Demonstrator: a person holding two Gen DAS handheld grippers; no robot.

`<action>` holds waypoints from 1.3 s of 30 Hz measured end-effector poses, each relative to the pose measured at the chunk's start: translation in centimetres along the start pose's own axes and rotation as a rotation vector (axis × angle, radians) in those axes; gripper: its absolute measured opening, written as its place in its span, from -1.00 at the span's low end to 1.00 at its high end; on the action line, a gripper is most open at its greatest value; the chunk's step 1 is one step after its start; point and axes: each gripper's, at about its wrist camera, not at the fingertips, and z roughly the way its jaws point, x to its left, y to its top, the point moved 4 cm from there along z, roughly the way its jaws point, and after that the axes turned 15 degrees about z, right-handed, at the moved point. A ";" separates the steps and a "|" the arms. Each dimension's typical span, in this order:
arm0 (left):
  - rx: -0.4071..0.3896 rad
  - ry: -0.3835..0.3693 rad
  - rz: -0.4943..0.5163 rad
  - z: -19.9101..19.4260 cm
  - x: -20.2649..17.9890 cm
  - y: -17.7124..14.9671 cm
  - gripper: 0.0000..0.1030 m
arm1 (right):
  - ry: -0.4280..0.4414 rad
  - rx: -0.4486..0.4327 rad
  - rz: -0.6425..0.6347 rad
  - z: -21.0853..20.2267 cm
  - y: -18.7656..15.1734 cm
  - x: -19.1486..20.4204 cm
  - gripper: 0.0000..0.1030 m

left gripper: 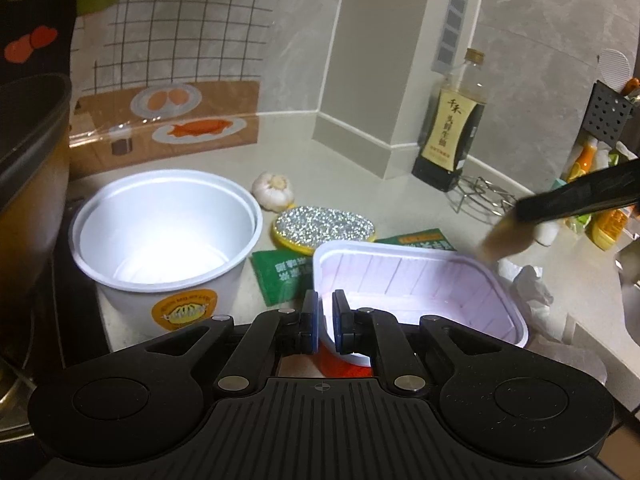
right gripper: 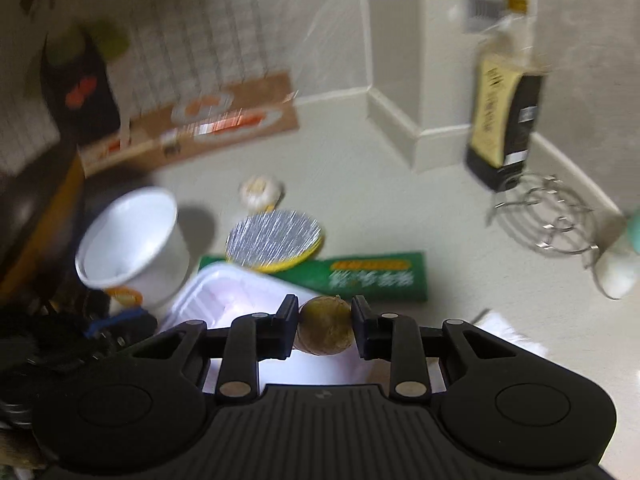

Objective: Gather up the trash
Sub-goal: 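Carry the ginger onto the white tissue and open the right gripper, then grasp the clear plastic bag with the right gripper while the left gripper holds the tray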

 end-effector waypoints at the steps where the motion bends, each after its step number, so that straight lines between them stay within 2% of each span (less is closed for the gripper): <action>1: 0.003 -0.003 -0.006 0.2 0.1 0.0 -0.79 | 0.001 -0.019 0.014 -0.9 0.5 -0.9 -0.45; 4: 0.013 -0.034 -0.031 1.3 0.1 0.3 -0.79 | -0.031 -0.060 0.062 -2.5 1.0 -4.3 -0.45; 6: 0.015 -0.048 -0.045 2.0 0.1 0.5 -0.77 | -0.061 -0.050 0.101 -1.9 0.6 -7.0 -0.46; 8: 0.023 -0.032 -0.059 2.6 0.1 0.7 -0.77 | -0.090 -0.032 0.139 -0.7 -0.2 -9.5 -0.47; 10: 0.028 -0.028 -0.069 2.9 0.0 0.8 -0.77 | -0.103 -0.026 0.160 0.7 -1.0 -11.5 -0.72; 12: 0.036 -0.037 -0.059 2.9 0.1 0.8 -0.77 | -0.097 -0.024 0.184 1.8 -1.5 -12.9 -0.74; 14: 0.041 -0.037 -0.050 2.6 0.2 0.7 -0.77 | -0.091 -0.058 0.169 2.1 -1.7 -13.5 -0.74; 16: 0.044 -0.024 -0.043 2.2 0.4 0.7 -0.77 | -0.126 -0.108 0.126 1.6 -2.2 -13.1 -0.73; 17: 0.045 -0.016 -0.040 2.2 0.4 0.7 -0.77 | -0.131 -0.134 0.091 1.1 -2.5 -12.5 -0.68; 19: 0.060 -0.005 -0.038 2.4 0.5 0.8 -0.76 | -0.116 -0.178 0.027 -0.2 -3.4 -11.1 -0.35; 20: 0.071 0.006 -0.040 2.6 0.5 0.8 -0.75 | -0.106 -0.195 0.004 -0.8 -3.7 -10.4 -0.05; 21: 0.075 0.029 -0.045 2.9 0.6 0.9 -0.75 | -0.096 -0.216 -0.026 -1.7 -4.3 -9.8 0.14; 24: 0.058 0.072 -0.041 2.8 0.6 1.3 -0.73 | -0.082 -0.253 -0.104 -3.6 -5.9 -8.2 0.26; 28: 0.017 0.027 -0.073 1.2 0.8 2.1 -0.69 | -0.071 -0.215 -0.117 -4.9 -7.5 -7.6 0.35; 32: 0.096 0.095 -0.028 1.5 1.0 2.3 -0.69 | -0.105 -0.177 -0.099 -4.9 -8.2 -7.5 0.36; 36: 0.160 0.099 -0.013 2.8 1.2 1.4 -0.67 | -0.115 -0.166 -0.089 -4.5 -8.8 -7.6 0.38; 39: 0.183 0.124 -0.015 4.1 1.4 1.0 -0.64 | -0.091 -0.150 -0.081 -4.6 -9.3 -7.6 0.48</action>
